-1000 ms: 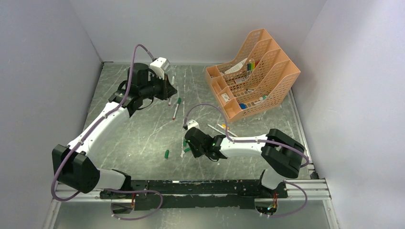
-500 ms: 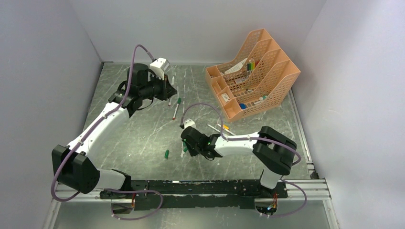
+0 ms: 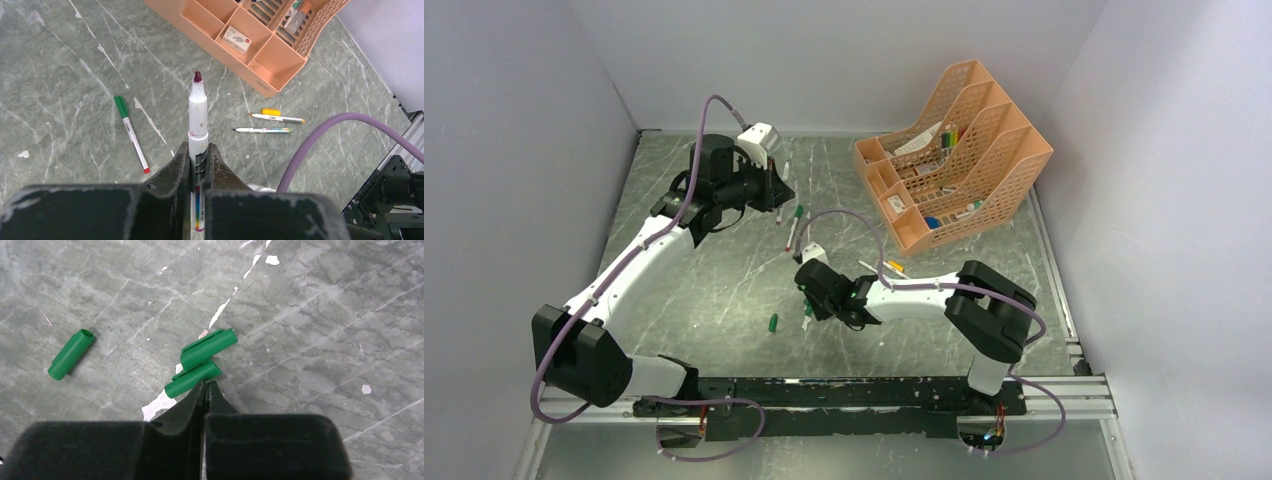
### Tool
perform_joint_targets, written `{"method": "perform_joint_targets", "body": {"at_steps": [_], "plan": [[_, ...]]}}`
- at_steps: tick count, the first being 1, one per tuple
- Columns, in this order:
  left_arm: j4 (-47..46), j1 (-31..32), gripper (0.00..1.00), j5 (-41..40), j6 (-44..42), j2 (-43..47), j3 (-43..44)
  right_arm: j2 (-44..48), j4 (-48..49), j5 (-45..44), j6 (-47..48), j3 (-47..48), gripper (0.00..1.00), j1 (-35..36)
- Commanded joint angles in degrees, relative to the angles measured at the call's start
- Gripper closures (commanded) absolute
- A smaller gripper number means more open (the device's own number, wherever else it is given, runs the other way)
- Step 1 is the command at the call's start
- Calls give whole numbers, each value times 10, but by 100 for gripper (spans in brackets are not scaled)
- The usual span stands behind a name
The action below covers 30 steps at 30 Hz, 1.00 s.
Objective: Insert the pens into the pen caps
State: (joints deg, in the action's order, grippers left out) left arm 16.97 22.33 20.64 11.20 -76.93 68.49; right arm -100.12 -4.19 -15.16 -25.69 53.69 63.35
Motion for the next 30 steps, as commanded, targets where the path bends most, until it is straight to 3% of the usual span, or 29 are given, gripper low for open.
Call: {"method": "perform_joint_targets", "body": {"at_steps": [1,7,10,12,26,30], "plan": [[-12,-3,93,11,3,18,-6,22,-1,-14,-3,10,99,2],[-17,-3,93,16,5,20,-10,20,-14,-19,-22,23,77,22],[-17,-3,93,16,5,21,-11,4,-24,-34,-37,33,55,36],[-16,-3,93,16,4,21,-10,-6,-32,-46,-55,33,49,41],[-16,-4,93,18,5,27,-13,-52,-87,-115,-159,72,50,47],[-14,-4,93,16,5,30,-15,-58,-94,-119,-166,76,58,46]]}}
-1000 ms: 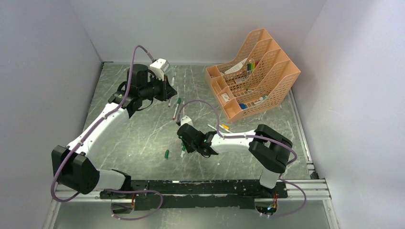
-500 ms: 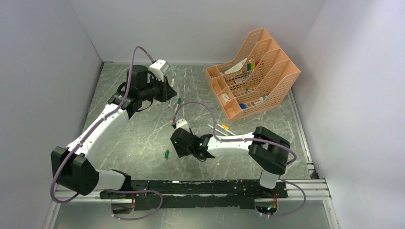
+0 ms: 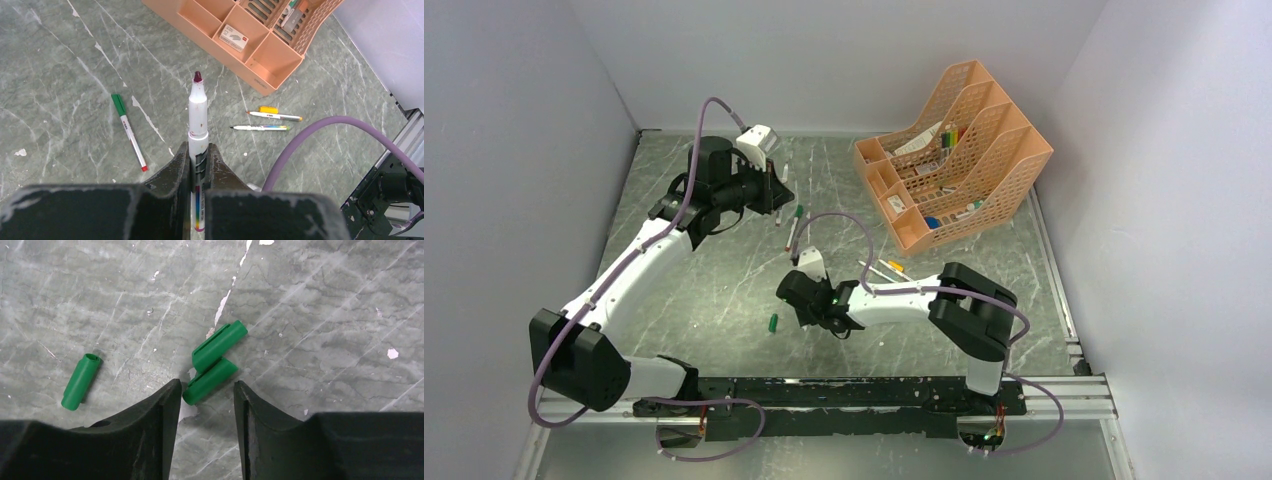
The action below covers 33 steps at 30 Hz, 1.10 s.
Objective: Insert the pens into the pen caps
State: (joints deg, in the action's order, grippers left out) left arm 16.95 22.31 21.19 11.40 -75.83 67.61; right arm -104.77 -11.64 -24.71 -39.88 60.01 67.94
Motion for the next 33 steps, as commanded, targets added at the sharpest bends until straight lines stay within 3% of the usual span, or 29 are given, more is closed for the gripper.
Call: {"method": "perform_joint_targets", "body": {"at_steps": [1,6,8,10,15,33], "plan": [[-14,-3,93,11,3,19,-7,-12,-22,-25,-25,13,60,0],[-17,-3,93,15,5,18,-8,-3,-36,-38,-27,10,78,-2],[-20,-3,93,18,8,17,-9,4,-38,-38,-24,5,80,-3],[-22,-3,93,19,8,17,-11,12,-39,-43,-22,1,79,-4],[-23,-3,93,21,8,16,-10,17,-28,-43,-12,-3,61,-13],[-14,-3,93,15,1,12,-8,-11,-8,-2,60,15,65,-50]]}}
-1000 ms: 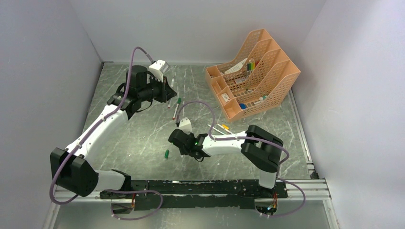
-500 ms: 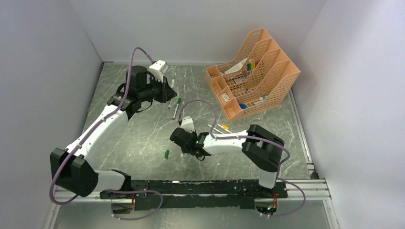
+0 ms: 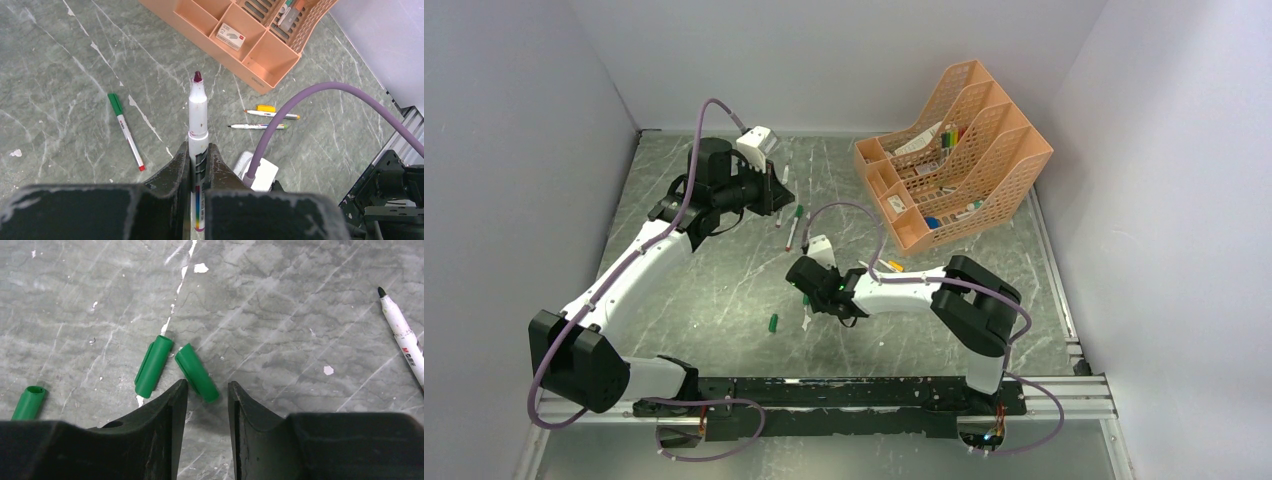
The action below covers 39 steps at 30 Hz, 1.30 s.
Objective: Insert the pens into the pen caps
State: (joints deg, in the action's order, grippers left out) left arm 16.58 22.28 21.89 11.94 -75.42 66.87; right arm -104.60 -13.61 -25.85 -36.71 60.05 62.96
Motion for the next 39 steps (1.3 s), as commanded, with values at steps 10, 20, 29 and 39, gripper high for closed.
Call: {"method": "perform_joint_targets", "body": {"at_steps": [10,20,29,39], "plan": [[-8,-3,93,7,-8,6,0,-17,45,31,95,14,64,-1],[-6,-3,93,8,-8,6,-2,-37,48,58,102,17,76,-6],[-11,-3,93,13,-5,6,-4,-15,44,50,93,5,100,-7],[-100,0,93,63,59,35,-38,179,134,66,56,-90,100,-52]]}}
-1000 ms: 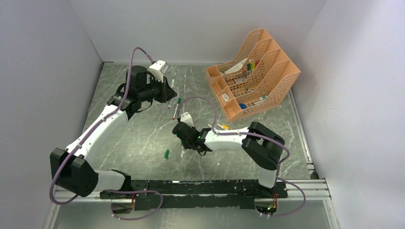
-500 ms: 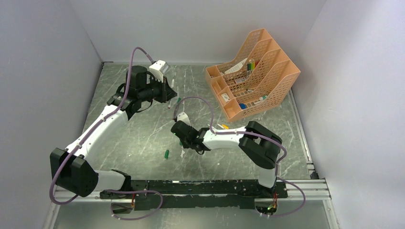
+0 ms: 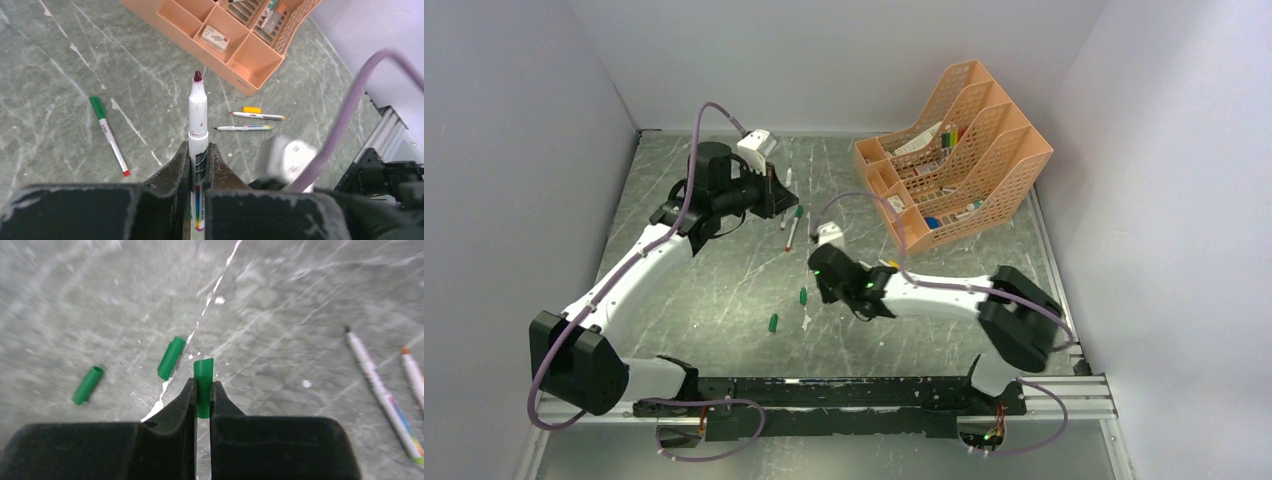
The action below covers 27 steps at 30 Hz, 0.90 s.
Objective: Insert the pens into the pen caps
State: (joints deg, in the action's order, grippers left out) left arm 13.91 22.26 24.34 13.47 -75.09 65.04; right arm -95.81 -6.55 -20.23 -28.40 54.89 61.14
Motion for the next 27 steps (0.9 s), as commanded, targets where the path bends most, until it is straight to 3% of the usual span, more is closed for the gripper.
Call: {"method": "perform_joint_targets", "body": {"at_steps": [1,10,18,27], "plan": [[-100,3,93,50,59,38,-30,119,84,19,-34,-56,100,-49],[-422,66,93,120,293,92,-180,321,280,99,-73,-155,100,-178],[-491,148,93,107,348,87,-196,383,401,95,-33,-147,100,-181],[-612,164,93,129,416,16,-211,360,478,142,-30,-129,100,-181]]}}
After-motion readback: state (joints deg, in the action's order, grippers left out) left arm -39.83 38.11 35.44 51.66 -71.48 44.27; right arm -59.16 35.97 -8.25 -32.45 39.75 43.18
